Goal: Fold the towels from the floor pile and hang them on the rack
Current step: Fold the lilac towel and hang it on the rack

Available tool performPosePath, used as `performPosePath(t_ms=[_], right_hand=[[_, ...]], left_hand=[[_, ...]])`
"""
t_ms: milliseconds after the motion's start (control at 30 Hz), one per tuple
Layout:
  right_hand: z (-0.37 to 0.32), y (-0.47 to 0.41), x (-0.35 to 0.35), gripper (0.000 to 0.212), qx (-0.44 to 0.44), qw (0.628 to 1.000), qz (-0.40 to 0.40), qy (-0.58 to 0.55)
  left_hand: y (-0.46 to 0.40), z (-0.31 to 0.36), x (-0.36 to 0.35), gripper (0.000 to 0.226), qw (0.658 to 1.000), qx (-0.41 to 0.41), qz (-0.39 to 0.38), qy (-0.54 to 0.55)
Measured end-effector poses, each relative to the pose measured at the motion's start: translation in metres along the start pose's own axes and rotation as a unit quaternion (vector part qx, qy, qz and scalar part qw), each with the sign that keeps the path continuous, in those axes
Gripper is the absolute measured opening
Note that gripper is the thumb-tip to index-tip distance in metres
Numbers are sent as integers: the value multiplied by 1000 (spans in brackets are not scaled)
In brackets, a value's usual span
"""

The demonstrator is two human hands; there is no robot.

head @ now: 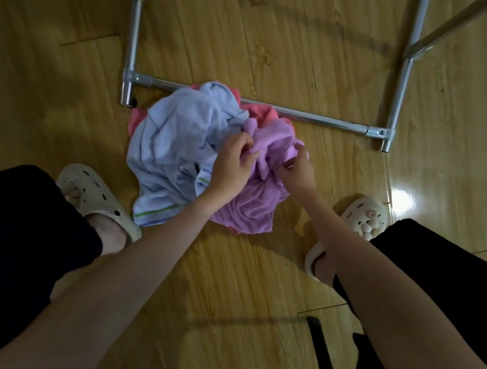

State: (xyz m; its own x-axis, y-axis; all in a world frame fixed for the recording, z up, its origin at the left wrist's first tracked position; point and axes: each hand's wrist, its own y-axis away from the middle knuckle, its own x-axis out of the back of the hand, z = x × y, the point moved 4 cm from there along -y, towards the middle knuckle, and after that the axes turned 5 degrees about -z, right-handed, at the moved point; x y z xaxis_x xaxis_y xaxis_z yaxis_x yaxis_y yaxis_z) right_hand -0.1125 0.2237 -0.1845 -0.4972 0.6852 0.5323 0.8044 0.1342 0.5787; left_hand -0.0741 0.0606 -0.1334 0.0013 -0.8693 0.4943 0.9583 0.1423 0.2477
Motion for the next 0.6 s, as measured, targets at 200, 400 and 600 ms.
performPosePath(t_ms=[200, 400, 600], right_hand=[[-28, 33, 6, 51, 43, 999, 7, -33], [-76, 79, 29, 66, 152, 987, -60, 13], [-128, 137, 73, 20, 215, 975, -22, 49]], left_hand=[[41, 20, 41, 15, 995, 33, 23, 91], [57, 81, 83, 13, 992, 1, 45, 116], [79, 162, 130, 19, 988, -71, 12, 133]])
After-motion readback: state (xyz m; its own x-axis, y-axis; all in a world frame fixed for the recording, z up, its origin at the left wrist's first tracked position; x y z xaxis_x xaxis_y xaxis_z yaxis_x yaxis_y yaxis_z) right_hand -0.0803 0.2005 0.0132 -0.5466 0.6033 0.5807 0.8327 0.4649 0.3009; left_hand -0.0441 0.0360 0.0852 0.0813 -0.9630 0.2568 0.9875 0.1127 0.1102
